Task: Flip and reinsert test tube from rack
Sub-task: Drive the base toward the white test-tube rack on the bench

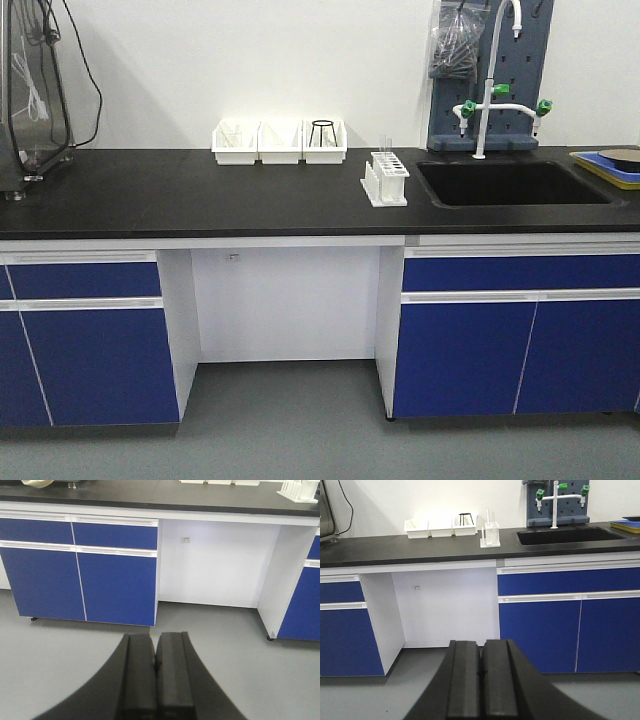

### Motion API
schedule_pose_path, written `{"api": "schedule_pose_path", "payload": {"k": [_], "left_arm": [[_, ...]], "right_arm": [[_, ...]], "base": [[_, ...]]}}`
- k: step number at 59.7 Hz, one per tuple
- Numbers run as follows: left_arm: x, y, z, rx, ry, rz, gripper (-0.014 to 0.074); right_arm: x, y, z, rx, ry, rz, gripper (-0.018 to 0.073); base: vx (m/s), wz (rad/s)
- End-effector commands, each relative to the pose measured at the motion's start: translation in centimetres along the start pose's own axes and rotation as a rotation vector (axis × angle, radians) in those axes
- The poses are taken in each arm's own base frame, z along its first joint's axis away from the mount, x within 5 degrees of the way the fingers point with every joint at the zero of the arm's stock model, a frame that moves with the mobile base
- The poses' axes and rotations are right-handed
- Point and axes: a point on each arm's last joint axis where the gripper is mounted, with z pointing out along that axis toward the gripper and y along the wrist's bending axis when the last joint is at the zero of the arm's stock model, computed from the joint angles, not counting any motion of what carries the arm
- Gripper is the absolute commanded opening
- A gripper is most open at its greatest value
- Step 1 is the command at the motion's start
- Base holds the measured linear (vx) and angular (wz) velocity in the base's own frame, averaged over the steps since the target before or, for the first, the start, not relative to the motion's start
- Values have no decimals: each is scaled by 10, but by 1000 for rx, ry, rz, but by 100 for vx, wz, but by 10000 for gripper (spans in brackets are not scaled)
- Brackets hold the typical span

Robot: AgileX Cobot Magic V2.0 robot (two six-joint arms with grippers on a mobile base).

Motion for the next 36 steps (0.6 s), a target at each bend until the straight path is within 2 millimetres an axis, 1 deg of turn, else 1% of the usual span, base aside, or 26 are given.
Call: {"api": "schedule_pose_path", "payload": {"k": [1,36], "left_arm": [[-7,-2,0,19,-86,-3,-6],[-7,-2,0,19,-86,-3,-6]], "right_arm": [[-8,1,-1,-11,-92,-11,-9],[-8,1,-1,-11,-92,-11,-9]], "base": [[0,-1],[0,0]]}}
